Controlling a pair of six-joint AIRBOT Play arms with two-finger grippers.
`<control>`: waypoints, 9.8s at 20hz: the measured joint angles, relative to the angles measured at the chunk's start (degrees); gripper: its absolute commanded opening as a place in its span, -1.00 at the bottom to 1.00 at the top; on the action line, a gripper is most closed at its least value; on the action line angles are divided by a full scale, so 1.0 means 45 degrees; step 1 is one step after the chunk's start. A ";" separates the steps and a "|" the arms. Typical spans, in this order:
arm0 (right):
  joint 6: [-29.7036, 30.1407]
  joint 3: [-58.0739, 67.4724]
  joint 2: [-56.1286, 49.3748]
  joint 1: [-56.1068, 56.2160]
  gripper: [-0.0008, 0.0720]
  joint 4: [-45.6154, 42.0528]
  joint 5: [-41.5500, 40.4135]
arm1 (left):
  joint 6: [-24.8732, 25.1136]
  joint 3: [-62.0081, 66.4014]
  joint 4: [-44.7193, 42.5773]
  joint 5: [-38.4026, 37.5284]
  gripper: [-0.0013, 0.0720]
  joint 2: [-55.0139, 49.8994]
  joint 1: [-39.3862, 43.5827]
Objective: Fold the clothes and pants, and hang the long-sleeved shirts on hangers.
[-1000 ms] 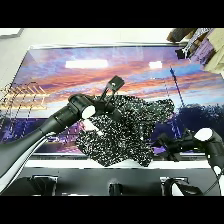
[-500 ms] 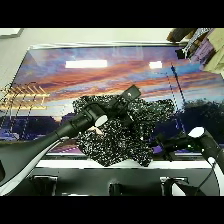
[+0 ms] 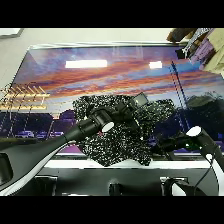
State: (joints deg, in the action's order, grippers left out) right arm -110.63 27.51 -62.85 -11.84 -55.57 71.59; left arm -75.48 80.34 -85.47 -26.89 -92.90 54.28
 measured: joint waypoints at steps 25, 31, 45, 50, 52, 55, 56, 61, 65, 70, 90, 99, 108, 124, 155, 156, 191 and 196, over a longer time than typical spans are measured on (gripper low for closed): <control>0.0335 0.0000 -0.0015 0.0000 -0.90 -0.0005 0.0379 | -0.0078 0.2229 0.0316 -0.1316 0.48 -0.1462 0.0447; 0.0364 0.0000 -0.0015 0.0000 -0.90 -0.0005 0.0413 | -0.0083 0.2234 0.0393 -0.1001 0.48 -0.1700 0.0724; 0.0476 0.0000 -0.0015 0.0000 -0.90 -0.0010 0.0563 | -0.1763 0.2239 0.0432 0.1020 -0.84 -0.2526 0.0437; 0.0515 0.0063 0.0636 0.0000 -0.90 -0.0039 0.0617 | -0.2035 0.2574 0.0427 0.0398 -0.92 -0.2599 0.0340; 0.0515 0.0486 0.1190 0.0000 -0.90 -0.0083 0.0695 | -0.2093 0.3322 0.0427 -0.0733 -0.92 -0.2599 0.0087; 0.0510 0.2424 0.1758 0.0000 -0.90 -0.0306 0.1005 | -0.2370 0.5207 0.0423 -0.2875 -0.92 -0.2594 -0.0665; 0.0510 0.3327 0.1826 0.0000 -0.90 -0.0364 0.1064 | -0.2497 0.5931 0.0423 -0.3555 -0.92 -0.2594 -0.0967; 0.0719 0.9010 0.1564 0.0000 -0.90 -0.0413 0.1350 | -0.3322 0.8544 0.0189 -0.5819 -0.92 -0.1647 -0.2662; 0.1904 1.2730 0.1205 0.0000 -0.90 0.0797 0.0933 | -0.3803 0.8709 -0.0248 -0.6334 -0.92 0.0160 -0.3696; 0.3866 1.5178 0.1083 0.0000 -0.90 0.3614 -0.0112 | -0.4002 0.8709 -0.0476 -0.6018 -0.92 0.2594 -0.4255; 0.4828 1.8044 0.0612 0.0005 -0.91 0.2710 0.4546 | -1.0773 0.4269 -0.0544 -0.9418 -0.92 0.5741 -0.3657; 0.2793 0.8417 0.3876 0.3682 -0.91 -0.3206 0.3609 | -1.2614 -0.0466 0.0267 -0.7796 -0.92 0.5275 -0.2127; -0.1486 0.2880 0.5129 0.7320 -0.07 -0.5367 0.0879 | -1.3143 -0.2278 0.0418 -0.7091 -0.91 0.4182 -0.1394; -0.5722 0.5600 0.3264 0.7825 0.33 -0.5945 0.3157 | -1.3236 -0.2463 0.0233 -0.6358 -0.91 0.4075 -0.1341; -0.4857 0.5736 -0.0704 0.7825 -0.75 -0.6839 0.2793 | -1.2930 -0.2463 0.0185 -0.6339 -0.91 0.4075 -0.1341; -0.4755 0.5736 -0.0670 0.7834 -0.90 -0.6839 0.2934 | -1.2925 -0.2463 0.0185 -0.6334 -0.91 0.4075 -0.1341; -0.0729 1.8962 -0.1185 0.8170 -0.90 -0.5853 0.4789 | -1.1599 0.5926 -0.2035 -1.2439 -0.92 0.5994 -0.2463; -0.1491 1.5305 -0.1112 1.1074 -0.91 -0.9617 0.5518 | -1.4081 0.1433 -0.2161 -1.0802 -0.92 0.6042 -0.1792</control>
State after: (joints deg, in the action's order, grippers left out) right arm -117.34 96.38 -67.85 38.00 -98.85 96.42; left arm -138.85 86.78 -95.20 -75.50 -65.71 46.22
